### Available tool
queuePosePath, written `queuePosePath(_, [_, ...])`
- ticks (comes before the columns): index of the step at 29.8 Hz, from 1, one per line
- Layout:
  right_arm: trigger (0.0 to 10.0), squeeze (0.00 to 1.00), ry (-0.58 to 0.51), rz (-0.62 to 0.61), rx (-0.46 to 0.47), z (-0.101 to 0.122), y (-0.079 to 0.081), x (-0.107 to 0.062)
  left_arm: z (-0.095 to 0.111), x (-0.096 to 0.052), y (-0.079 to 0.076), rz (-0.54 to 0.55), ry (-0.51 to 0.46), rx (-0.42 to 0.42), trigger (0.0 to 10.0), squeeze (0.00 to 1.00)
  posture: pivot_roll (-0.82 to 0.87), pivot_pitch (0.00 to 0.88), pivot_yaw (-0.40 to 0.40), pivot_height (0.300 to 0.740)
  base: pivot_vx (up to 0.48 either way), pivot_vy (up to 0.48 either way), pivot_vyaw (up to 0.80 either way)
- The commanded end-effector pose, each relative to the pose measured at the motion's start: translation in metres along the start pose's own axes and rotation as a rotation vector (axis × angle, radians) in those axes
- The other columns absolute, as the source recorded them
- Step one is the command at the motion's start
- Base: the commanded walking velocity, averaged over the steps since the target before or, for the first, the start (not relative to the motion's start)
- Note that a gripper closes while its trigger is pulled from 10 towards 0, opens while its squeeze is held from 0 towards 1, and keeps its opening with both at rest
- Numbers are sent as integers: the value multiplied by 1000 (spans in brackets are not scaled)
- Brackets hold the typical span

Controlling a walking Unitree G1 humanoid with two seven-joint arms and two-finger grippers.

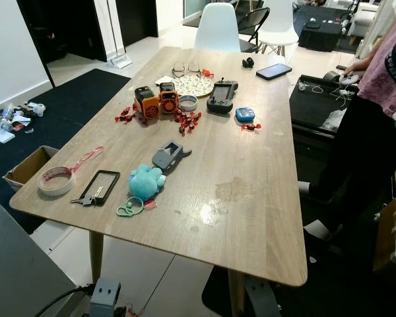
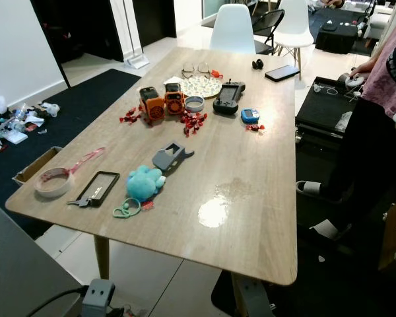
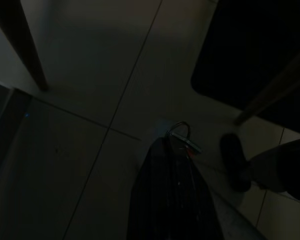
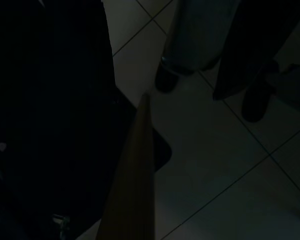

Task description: Hang keys on a hook

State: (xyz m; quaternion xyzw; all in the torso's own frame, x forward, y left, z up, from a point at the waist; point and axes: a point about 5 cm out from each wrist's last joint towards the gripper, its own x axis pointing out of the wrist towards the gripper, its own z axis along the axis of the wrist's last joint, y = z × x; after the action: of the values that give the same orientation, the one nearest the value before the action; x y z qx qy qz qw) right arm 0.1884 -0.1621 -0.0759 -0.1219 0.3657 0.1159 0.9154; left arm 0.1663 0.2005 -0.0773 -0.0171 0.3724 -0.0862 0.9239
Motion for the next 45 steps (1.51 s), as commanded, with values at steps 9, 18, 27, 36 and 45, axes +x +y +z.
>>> queuePosePath(9, [10000, 0, 21, 5, 3, -6, 4, -1, -9, -3, 0, -10, 45, 18, 10000, 0, 44, 73, 27, 740, -379, 0, 0])
queuePosePath(18, [10000, 0, 24, 3, 14, -5, 5, -1, -11, -4, 3, -3, 63, 25, 10000, 0, 50, 69, 31, 740, -377, 0, 0])
queuePosePath(27, [10000, 0, -1, -21, -18, -1, 3, 0, -11, -5, 6, 22, 64, 23, 10000, 0, 52, 54, 30, 740, -293, 0, 0])
queuePosePath(36, [10000, 0, -32, -23, -39, 5, 4, 1, -8, -3, 7, 67, 32, 17, 10000, 0, 56, 34, 24, 740, 0, 0, 0])
queuePosePath(45, [10000, 0, -37, 0, -28, 7, 4, 2, -3, -3, 7, 65, -17, -8, 10000, 0, 59, 27, 21, 740, 0, 0, 0])
